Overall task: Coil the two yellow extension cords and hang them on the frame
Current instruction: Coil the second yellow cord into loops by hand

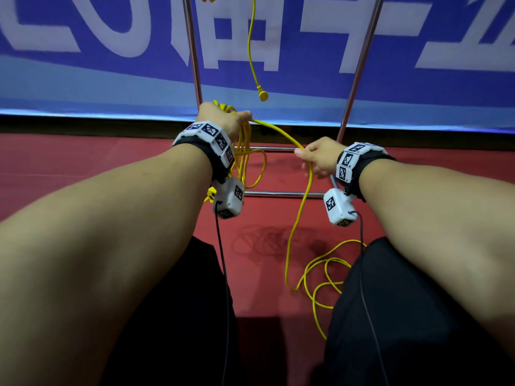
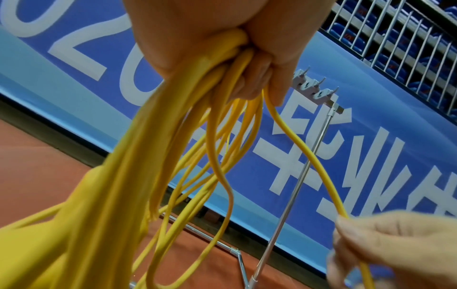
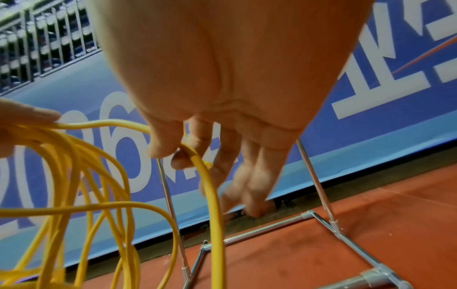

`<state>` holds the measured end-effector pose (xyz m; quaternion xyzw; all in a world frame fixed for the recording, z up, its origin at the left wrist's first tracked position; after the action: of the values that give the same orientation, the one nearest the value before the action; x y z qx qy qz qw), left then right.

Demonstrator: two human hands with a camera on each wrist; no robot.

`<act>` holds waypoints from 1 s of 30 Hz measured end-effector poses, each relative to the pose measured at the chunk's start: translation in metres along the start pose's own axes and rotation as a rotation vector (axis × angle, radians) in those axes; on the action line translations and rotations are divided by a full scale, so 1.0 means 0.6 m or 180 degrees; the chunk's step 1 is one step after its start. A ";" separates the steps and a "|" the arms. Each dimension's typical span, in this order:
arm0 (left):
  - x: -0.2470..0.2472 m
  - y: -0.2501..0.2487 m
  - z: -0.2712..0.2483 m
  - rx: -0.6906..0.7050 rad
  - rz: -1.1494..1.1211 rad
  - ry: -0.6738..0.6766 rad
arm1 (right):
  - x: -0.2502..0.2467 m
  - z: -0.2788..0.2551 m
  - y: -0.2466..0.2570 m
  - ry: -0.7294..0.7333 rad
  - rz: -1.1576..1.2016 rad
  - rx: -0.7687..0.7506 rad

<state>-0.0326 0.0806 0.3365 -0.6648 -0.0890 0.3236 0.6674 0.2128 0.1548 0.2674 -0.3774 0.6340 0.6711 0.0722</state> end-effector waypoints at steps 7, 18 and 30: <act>0.004 0.024 -0.002 -0.0136 -0.0148 -0.0036 | -0.017 -0.002 0.040 -0.0467 -0.1112 0.0169; -0.012 0.006 -0.009 -0.0140 -0.0003 -0.0298 | 0.068 -0.021 0.144 -0.0042 -0.1888 -0.0595; 0.048 0.033 -0.014 -0.0233 0.0306 0.0365 | 0.079 -0.062 0.230 -0.0185 -0.0986 -0.1784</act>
<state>-0.0115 0.0877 0.3080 -0.7097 -0.0304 0.3132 0.6303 0.1154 0.0773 0.3523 -0.4553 0.3572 0.8111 0.0848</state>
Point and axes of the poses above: each hand's wrist, its own z-axis towards the middle knuckle, its own x-axis out of the palm, y = z × x, the point moved 9 cm from there along z, towards the middle knuckle, and after that the axes turned 5 degrees about z, right-handed, at the moved point
